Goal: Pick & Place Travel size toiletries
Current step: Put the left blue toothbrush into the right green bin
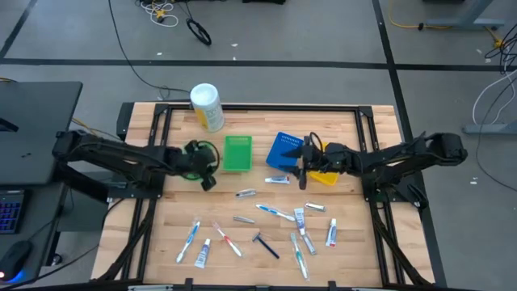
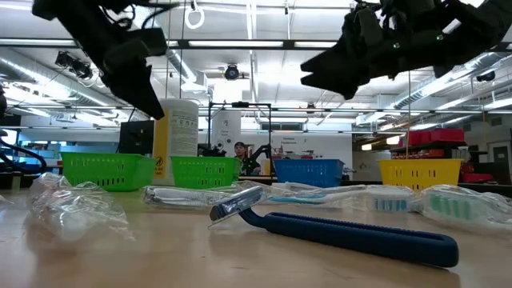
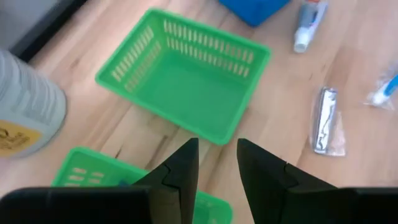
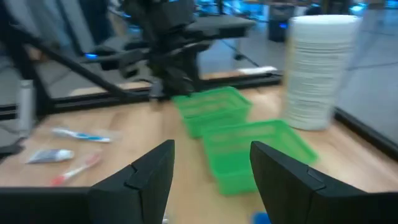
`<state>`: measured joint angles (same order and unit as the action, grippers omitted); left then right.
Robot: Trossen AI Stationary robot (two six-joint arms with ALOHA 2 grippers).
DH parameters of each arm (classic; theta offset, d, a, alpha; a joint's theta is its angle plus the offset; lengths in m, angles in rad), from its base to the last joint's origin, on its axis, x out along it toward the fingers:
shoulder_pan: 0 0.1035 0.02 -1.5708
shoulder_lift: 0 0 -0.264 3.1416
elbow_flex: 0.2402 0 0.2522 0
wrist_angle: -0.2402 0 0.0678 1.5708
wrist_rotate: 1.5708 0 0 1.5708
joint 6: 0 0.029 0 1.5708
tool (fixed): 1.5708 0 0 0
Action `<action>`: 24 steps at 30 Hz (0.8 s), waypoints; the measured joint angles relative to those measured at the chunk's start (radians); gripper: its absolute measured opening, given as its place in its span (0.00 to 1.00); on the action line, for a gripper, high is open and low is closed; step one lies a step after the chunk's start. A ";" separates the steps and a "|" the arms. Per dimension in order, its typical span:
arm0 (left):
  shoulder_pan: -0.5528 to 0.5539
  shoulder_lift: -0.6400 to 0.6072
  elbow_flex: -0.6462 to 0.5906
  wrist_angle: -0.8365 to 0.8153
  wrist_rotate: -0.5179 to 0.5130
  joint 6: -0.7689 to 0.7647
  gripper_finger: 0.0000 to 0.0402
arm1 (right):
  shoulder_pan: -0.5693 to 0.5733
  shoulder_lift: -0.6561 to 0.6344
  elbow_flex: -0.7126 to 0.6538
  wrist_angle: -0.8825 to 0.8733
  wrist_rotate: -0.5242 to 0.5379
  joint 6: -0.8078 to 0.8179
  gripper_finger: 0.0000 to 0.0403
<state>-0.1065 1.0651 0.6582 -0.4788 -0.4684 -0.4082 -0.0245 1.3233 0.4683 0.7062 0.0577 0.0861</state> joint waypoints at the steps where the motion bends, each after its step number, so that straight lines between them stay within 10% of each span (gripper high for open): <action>1: -0.027 -0.008 0.000 -0.004 -0.036 0.001 0.29 | 0.011 0.027 0.000 0.037 -0.009 -0.009 0.55; 15: -0.243 -0.157 0.001 -0.019 -0.025 0.018 0.29 | 0.091 0.309 0.410 -0.385 -0.006 -0.076 0.55; 24: -0.321 -0.042 0.000 -0.027 0.063 -0.263 0.28 | 0.093 0.353 0.419 -0.399 -0.008 -0.065 0.55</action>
<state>-0.4276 1.0233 0.6582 -0.5059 -0.4051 -0.6710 0.0681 1.6765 0.8875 0.3075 0.0498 0.0216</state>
